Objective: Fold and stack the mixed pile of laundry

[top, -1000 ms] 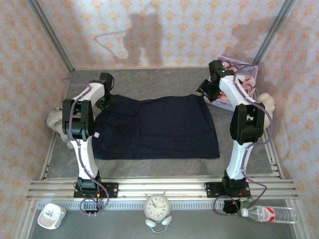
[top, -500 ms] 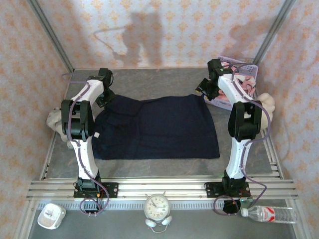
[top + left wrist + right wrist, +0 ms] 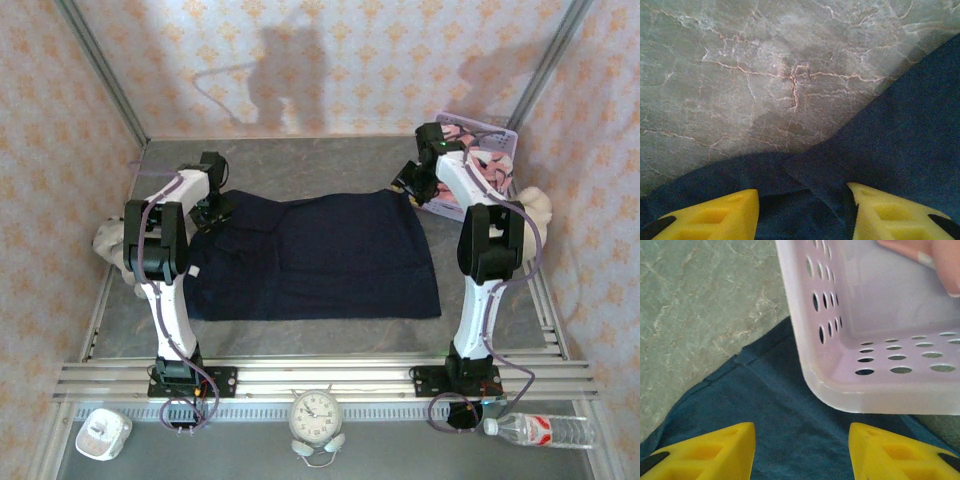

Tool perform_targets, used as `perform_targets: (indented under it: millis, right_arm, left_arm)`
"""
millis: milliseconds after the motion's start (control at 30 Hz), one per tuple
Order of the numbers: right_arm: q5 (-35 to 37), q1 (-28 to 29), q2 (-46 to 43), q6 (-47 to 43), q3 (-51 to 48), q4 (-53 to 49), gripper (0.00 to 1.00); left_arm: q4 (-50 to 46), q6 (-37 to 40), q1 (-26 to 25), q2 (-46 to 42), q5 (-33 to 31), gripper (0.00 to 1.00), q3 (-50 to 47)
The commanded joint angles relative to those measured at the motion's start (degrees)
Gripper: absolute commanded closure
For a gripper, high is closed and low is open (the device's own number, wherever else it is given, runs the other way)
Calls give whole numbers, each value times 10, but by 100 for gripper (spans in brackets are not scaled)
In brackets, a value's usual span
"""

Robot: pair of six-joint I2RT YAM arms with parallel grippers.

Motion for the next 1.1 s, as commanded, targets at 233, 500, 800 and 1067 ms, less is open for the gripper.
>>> perform_targets:
  millis: [233,500,800,1067]
  right_arm:
    - [13,1,-26,2,-15,-11,48]
    - [13,1,-33,5,-21,-11,48]
    - [15,1,-37,6,-29,-8,48]
    - [6,5,-29,6,-17,-4,48]
  left_arm:
    - [21,12,10,38,-12,58,50]
    - [6,33,13,65,-9,69,89]
    - [-9,53,15,62,1,100,113]
    - [-107,84,16,63,9,100,196]
